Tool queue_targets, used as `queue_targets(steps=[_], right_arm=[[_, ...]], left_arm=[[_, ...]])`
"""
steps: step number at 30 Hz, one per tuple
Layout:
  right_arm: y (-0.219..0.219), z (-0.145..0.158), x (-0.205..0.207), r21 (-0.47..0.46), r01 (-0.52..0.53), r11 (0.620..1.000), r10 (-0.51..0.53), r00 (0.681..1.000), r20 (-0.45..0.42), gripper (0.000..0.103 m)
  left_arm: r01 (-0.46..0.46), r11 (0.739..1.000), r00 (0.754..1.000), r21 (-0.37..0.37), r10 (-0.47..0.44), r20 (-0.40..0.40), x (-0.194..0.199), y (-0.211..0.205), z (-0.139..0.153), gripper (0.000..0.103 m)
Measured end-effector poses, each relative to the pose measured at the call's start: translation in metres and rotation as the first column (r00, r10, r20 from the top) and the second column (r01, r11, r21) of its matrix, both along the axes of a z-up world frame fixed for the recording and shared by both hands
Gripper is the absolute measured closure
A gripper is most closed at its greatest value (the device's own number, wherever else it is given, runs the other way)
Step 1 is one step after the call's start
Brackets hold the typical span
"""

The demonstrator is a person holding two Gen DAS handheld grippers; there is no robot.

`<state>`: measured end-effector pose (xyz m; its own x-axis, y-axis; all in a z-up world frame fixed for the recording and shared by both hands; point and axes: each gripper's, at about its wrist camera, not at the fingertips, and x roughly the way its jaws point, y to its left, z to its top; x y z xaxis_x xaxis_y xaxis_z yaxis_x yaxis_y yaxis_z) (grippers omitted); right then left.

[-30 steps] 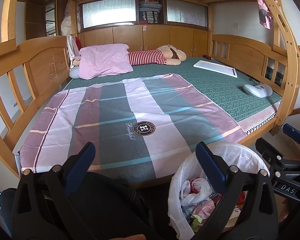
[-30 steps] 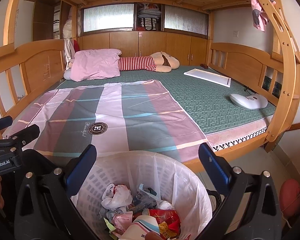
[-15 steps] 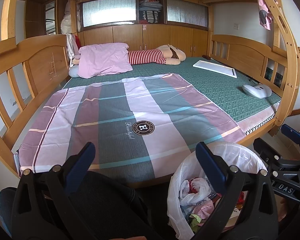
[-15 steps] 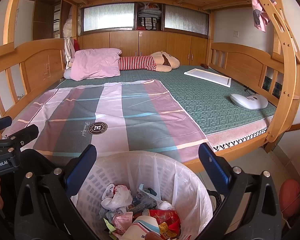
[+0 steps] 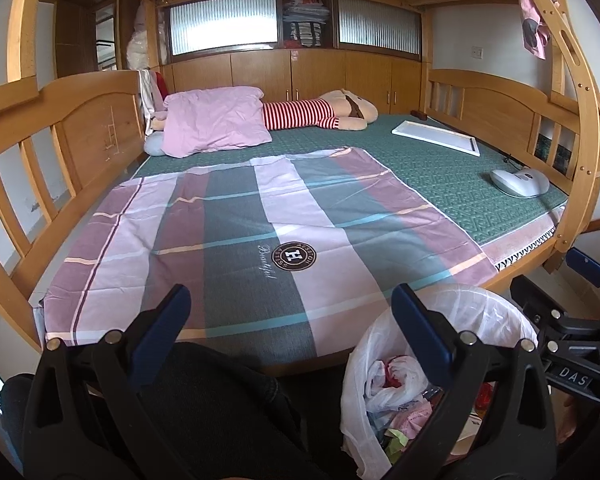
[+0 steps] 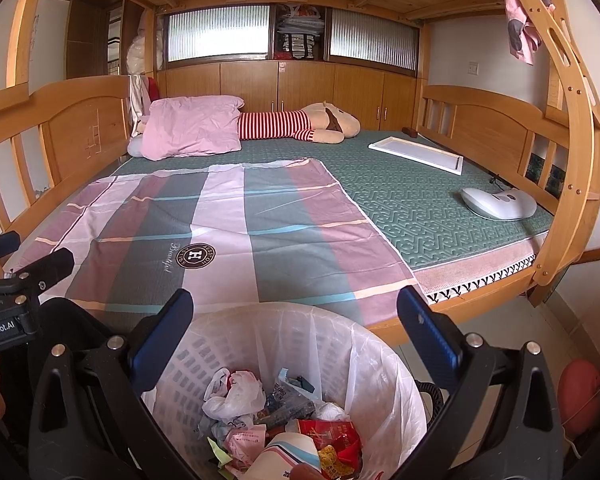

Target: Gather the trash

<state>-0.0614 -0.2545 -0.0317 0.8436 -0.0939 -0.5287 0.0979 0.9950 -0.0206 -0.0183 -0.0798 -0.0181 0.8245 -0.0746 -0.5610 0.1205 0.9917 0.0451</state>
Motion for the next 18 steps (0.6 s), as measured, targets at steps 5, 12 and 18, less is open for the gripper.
queue_targets(steps=[5,12,18], right_arm=[[0.0008,-0.0006,0.0028,-0.003,-0.003,1.000,0.003,1.000,-0.004,0.003],[-0.0002,-0.0007,0.0038,-0.003,-0.005,1.000,0.005,1.000,-0.004,0.003],[-0.0002,-0.0013,0.0048,-0.003,-0.006,1.000,0.006,1.000,-0.008,0.003]], left_arm=[[0.008,1.000,1.000,-0.003,-0.008,-0.007,0.0011,0.0001,-0.0013,0.003],[0.003,1.000,1.000,-0.008,-0.003,-0.011,0.0032,0.0019,-0.0025,0.003],[0.004,1.000,1.000,0.002,-0.004,-0.021,0.0048,0.0000,-0.0052,0.003]])
